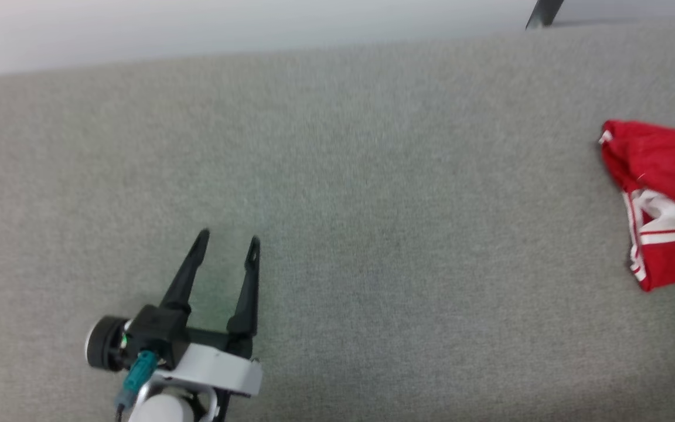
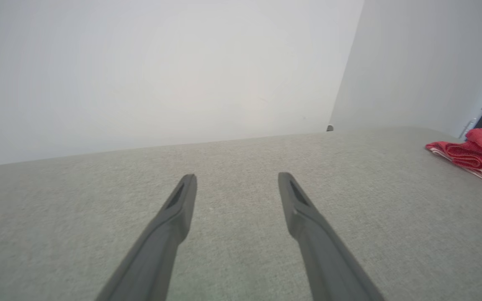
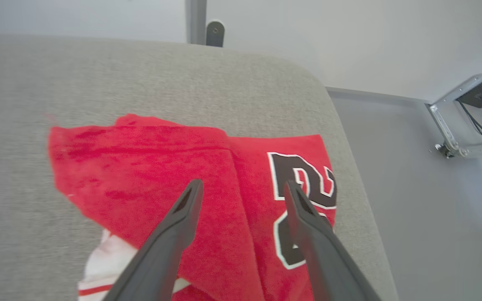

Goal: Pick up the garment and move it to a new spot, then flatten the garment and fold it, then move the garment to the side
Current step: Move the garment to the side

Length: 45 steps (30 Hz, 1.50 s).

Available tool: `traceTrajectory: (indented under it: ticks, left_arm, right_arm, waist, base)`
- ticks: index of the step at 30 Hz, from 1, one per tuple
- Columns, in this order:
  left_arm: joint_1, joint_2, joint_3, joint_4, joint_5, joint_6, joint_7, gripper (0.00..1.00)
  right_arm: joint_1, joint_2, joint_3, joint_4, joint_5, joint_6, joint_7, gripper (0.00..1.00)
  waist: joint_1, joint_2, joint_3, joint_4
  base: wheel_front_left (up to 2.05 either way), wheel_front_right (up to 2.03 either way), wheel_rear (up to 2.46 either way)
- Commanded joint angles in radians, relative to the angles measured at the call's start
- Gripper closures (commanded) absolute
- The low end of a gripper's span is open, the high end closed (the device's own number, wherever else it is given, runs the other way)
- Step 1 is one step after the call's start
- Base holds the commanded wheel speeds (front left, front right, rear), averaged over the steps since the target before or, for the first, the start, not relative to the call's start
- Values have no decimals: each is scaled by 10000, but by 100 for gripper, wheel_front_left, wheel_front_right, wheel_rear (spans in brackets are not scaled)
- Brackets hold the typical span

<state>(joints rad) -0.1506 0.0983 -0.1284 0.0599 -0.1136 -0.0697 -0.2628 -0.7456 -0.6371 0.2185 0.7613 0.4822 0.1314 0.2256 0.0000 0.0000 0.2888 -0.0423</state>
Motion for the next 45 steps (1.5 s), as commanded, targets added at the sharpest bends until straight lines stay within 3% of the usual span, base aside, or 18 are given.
traceTrajectory:
  ticks: [1,9,16,21,28,35,37,45]
  left_arm:
    - [217,45,81,195,-102,50,-11,0]
    - [300,256,605,887,-288,187,-12,0]
    - [750,466,965,1323,-392,328,-11,0]
    - [1263,443,1014,1192,-651,107,-11,0]
    - [2239,431,934,853,-478,191,-11,0]
    - [3621,318,1171,-179,-329,648,-12,0]
    - [4397,340,1224,-954,-176,871,-12,0]
    - [4776,343,1051,-1375,-42,1056,86,0]
  right_arm:
    - [320,194,202,-173,137,-16,-241,0]
    - [1556,1606,884,-1341,818,-16,-1449,0]
    - [2945,2572,544,-2117,1102,-16,-2226,0]
    - [3947,2897,151,-2830,902,-16,-2424,0]
    - [5510,3116,-746,-4260,720,-16,-2269,0]
    - [7277,3338,-1716,-6072,346,-16,-1708,0]
    - [8145,3715,-2207,-7234,106,-16,-1244,0]
    - [8918,4408,-2502,-8596,-348,-15,-647,0]
  waist:
    - [0,0,-932,-4]
    - [0,0,-2160,-96]
    - [0,0,-2906,-278]
    - [0,0,-3076,-387]
    - [0,0,-3220,-349]
    - [0,0,-3211,-303]
    - [0,0,-3197,-192]
    - [0,0,-3266,-53]
  base:
    - [0,0,0]
    - [0,0,0]
    - [0,0,0]
    - [0,0,0]
    - [0,0,0]
    - [0,0,0]
    - [0,0,0]
    - [0,0,0]
